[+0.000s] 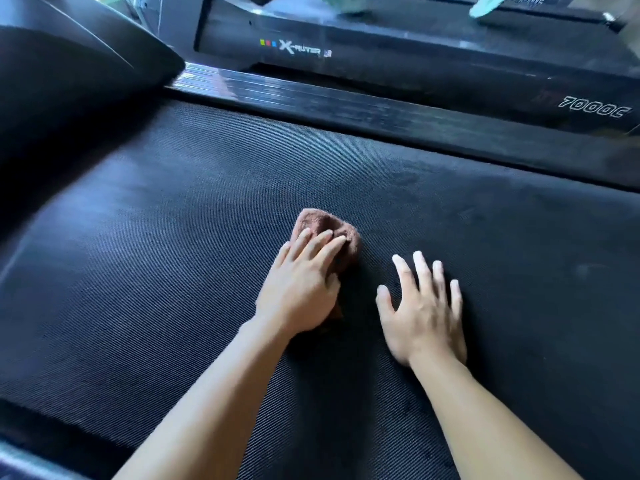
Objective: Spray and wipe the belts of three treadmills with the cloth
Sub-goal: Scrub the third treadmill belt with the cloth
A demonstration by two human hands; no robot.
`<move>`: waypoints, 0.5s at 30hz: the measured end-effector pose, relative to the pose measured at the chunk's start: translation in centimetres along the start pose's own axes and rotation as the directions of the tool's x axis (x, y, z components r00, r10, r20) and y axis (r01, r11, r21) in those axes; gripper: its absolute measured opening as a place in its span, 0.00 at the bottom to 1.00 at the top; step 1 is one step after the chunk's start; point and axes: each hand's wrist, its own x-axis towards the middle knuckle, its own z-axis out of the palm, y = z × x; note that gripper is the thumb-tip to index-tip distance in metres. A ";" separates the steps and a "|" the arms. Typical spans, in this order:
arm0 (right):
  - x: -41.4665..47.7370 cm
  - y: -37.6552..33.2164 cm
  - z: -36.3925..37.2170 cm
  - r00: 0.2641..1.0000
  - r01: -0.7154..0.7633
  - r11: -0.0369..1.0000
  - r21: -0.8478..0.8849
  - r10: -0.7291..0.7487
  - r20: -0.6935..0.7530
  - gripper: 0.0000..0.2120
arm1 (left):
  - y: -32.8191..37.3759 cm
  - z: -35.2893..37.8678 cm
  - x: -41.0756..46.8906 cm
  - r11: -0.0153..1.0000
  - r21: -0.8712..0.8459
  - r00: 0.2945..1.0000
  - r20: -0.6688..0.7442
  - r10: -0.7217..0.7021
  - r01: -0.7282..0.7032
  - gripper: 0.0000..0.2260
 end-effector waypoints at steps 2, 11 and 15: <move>0.0 0.0 -0.1 1.000 0.002 1.000 0.000 -0.002 0.003 0.32 | -1.8 -0.4 -1.8 0.998 -0.017 0.998 -0.006 -0.060 0.059 0.29; 0.0 -0.1 -0.1 1.000 0.006 1.000 0.009 -0.006 0.005 0.33 | -7.0 -2.5 4.9 0.941 -0.015 0.938 -0.081 -0.338 0.338 0.28; -0.1 0.0 -0.1 1.000 0.005 1.000 0.011 -0.005 -0.002 0.31 | -3.4 -1.3 7.9 0.985 0.023 0.984 -0.042 -0.171 0.172 0.28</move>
